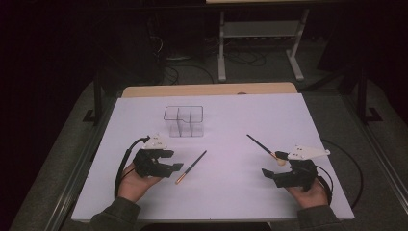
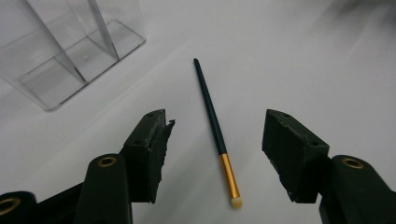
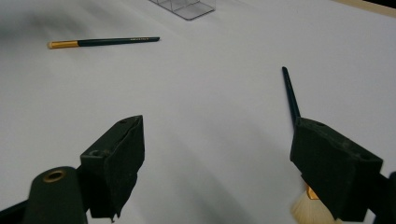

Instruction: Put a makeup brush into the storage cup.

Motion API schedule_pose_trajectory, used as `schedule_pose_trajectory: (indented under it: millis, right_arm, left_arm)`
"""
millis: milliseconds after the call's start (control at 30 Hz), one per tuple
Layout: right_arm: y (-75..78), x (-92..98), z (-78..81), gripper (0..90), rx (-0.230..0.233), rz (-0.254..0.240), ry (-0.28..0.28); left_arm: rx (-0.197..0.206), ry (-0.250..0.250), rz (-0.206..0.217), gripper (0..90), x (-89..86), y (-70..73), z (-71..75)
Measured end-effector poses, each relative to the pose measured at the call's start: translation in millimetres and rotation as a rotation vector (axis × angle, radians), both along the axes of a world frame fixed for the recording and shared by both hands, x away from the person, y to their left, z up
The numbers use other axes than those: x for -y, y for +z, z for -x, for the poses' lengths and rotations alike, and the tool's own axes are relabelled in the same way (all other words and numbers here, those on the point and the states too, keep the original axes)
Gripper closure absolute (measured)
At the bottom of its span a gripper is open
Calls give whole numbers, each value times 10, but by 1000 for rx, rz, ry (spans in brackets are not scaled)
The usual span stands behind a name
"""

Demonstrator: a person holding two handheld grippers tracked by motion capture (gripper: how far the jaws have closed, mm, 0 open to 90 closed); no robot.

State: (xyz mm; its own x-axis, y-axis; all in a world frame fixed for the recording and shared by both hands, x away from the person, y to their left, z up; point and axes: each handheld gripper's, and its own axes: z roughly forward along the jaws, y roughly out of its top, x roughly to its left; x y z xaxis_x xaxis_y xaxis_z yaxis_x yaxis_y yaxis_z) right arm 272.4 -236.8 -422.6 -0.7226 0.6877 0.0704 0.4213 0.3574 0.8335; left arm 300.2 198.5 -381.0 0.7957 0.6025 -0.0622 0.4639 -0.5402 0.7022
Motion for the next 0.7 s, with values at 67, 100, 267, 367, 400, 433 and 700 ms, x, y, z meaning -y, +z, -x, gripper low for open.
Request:
schedule_pose_trajectory:
  millis: [67,100,267,367,400,433,700]
  right_arm:
    - [0,0,-2,169,1,1,0]
    - [-1,2,-8,169,6,1,1]
    - [-1,-6,-11,172,-2,2,-2]
    - [-2,-7,-12,172,-2,3,0]
    - [-3,-7,-11,172,-3,3,2]
    - [-2,-8,-10,173,-3,4,1]
    - [6,-2,-5,174,6,0,6]
  left_arm:
    - [-15,-4,-5,404,30,-10,-33]
    - [-27,-1,-4,407,49,-18,-46]
    - [-69,-3,-27,413,118,-47,-96]
    - [-88,2,-48,421,166,-72,-126]
    - [-90,3,-51,430,181,-78,-133]
    - [-95,-2,-60,439,193,-78,-147]
    - [-134,-18,-116,463,314,-117,-227]
